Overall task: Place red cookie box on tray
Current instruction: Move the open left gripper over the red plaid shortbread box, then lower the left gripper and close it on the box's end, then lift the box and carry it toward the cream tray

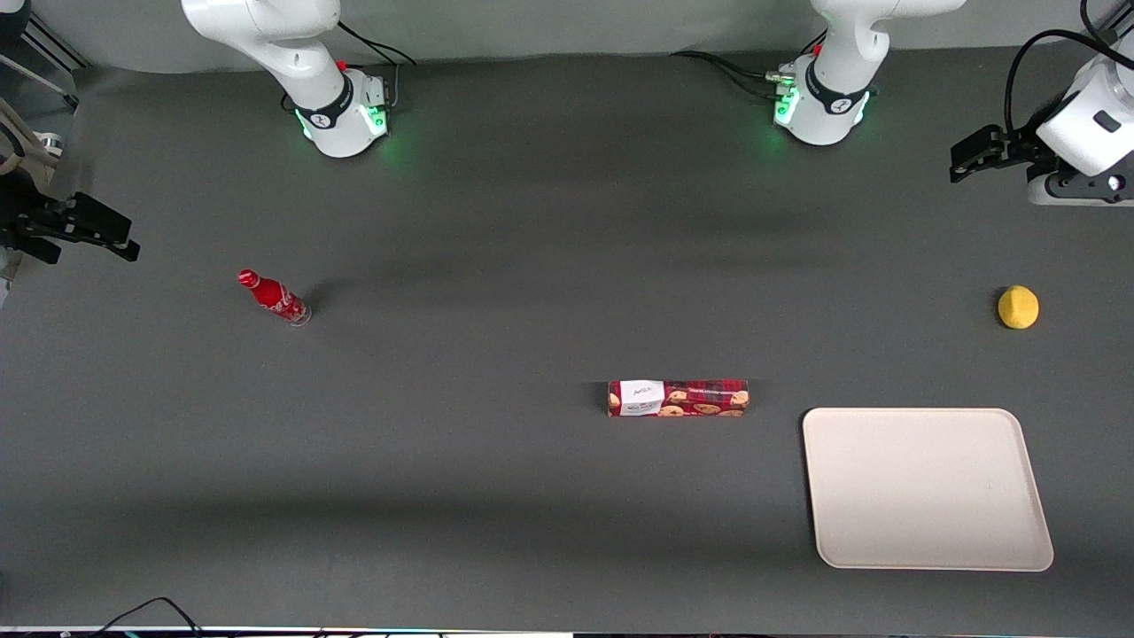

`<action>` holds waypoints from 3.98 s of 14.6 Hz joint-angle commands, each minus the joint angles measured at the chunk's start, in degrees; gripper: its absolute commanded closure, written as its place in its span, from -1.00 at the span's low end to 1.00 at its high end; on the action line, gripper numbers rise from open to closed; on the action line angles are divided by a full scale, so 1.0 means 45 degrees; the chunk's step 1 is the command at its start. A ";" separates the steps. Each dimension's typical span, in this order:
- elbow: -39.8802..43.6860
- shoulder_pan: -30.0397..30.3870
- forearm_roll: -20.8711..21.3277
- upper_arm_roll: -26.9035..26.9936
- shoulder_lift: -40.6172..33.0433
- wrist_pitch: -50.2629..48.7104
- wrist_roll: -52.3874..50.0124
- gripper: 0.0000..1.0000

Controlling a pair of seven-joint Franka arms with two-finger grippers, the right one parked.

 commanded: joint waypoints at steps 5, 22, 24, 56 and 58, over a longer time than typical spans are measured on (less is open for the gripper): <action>0.1236 -0.0123 -0.0215 0.0019 0.0919 -0.0083 -0.0234 -1.00; 0.5652 -0.0473 -0.0570 -0.4764 0.8496 0.3407 -2.1343 -1.00; 0.5632 -0.0649 0.0034 -0.5155 0.9277 0.4617 -2.2475 -1.00; 0.6194 -0.0181 0.2542 -0.4965 1.0768 0.5745 -1.8899 1.00; 0.7462 -0.0181 0.1818 -0.4242 1.0454 0.3697 -1.6245 1.00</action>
